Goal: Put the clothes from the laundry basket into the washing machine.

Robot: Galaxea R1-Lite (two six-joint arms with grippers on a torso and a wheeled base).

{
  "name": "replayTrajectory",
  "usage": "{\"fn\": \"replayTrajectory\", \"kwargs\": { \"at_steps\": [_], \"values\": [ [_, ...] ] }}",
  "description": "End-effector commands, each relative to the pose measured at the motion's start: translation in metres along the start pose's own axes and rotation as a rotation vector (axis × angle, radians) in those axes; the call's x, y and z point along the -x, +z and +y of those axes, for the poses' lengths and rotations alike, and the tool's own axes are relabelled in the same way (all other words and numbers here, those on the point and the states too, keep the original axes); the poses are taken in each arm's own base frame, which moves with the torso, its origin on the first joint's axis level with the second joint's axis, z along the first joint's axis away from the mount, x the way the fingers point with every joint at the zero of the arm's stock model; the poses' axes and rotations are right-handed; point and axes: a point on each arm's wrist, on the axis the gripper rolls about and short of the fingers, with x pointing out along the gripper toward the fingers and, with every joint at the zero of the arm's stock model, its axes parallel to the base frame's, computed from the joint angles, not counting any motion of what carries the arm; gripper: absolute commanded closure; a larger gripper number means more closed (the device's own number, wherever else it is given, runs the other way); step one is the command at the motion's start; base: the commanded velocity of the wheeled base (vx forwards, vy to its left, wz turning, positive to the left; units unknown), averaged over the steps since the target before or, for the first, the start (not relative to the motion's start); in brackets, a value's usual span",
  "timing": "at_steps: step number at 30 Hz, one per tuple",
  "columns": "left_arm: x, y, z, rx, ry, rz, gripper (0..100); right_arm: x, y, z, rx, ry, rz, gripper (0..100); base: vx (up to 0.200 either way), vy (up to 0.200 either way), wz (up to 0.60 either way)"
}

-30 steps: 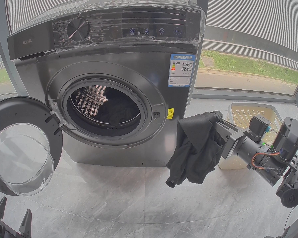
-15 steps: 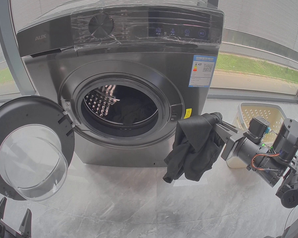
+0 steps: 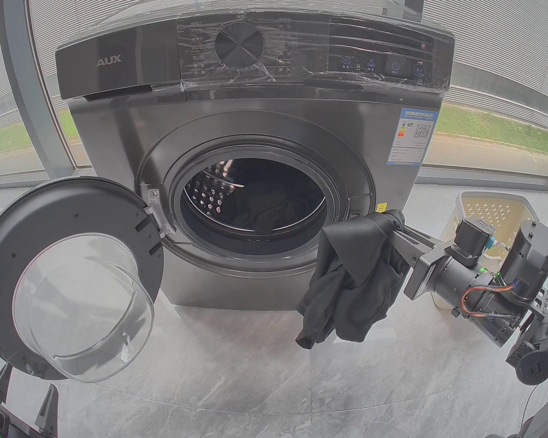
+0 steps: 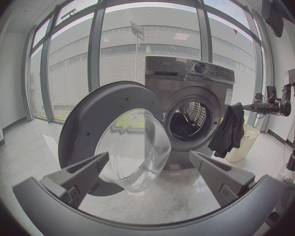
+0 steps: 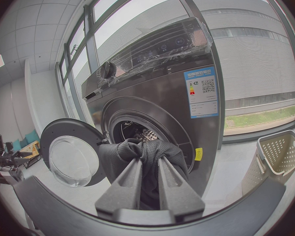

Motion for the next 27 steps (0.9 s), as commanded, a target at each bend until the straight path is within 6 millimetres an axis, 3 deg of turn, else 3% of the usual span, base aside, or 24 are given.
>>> {"fn": "replayTrajectory", "kwargs": {
  "at_steps": [1,7,10,27],
  "values": [
    [0.0002,-0.0048,0.0001,0.0,0.0,-0.002,0,0.0004,-0.001,-0.0002,0.001,0.0,0.004,100,0.0,0.0,0.0],
    [0.0002,-0.0048,0.0001,-0.003,0.0,-0.002,0,0.0004,-0.0011,0.0002,0.001,0.001,0.005,100,0.0,0.0,0.0],
    [0.0002,-0.0048,0.0001,-0.003,0.0,-0.002,0,0.0006,-0.0019,0.0016,0.001,0.006,0.008,100,0.2,0.0,0.0],
    [0.0002,-0.0048,0.0001,-0.001,0.0,-0.002,0,-0.0009,-0.0054,0.0034,-0.001,0.01,0.021,100,0.0,0.0,0.0]
  ]
}}
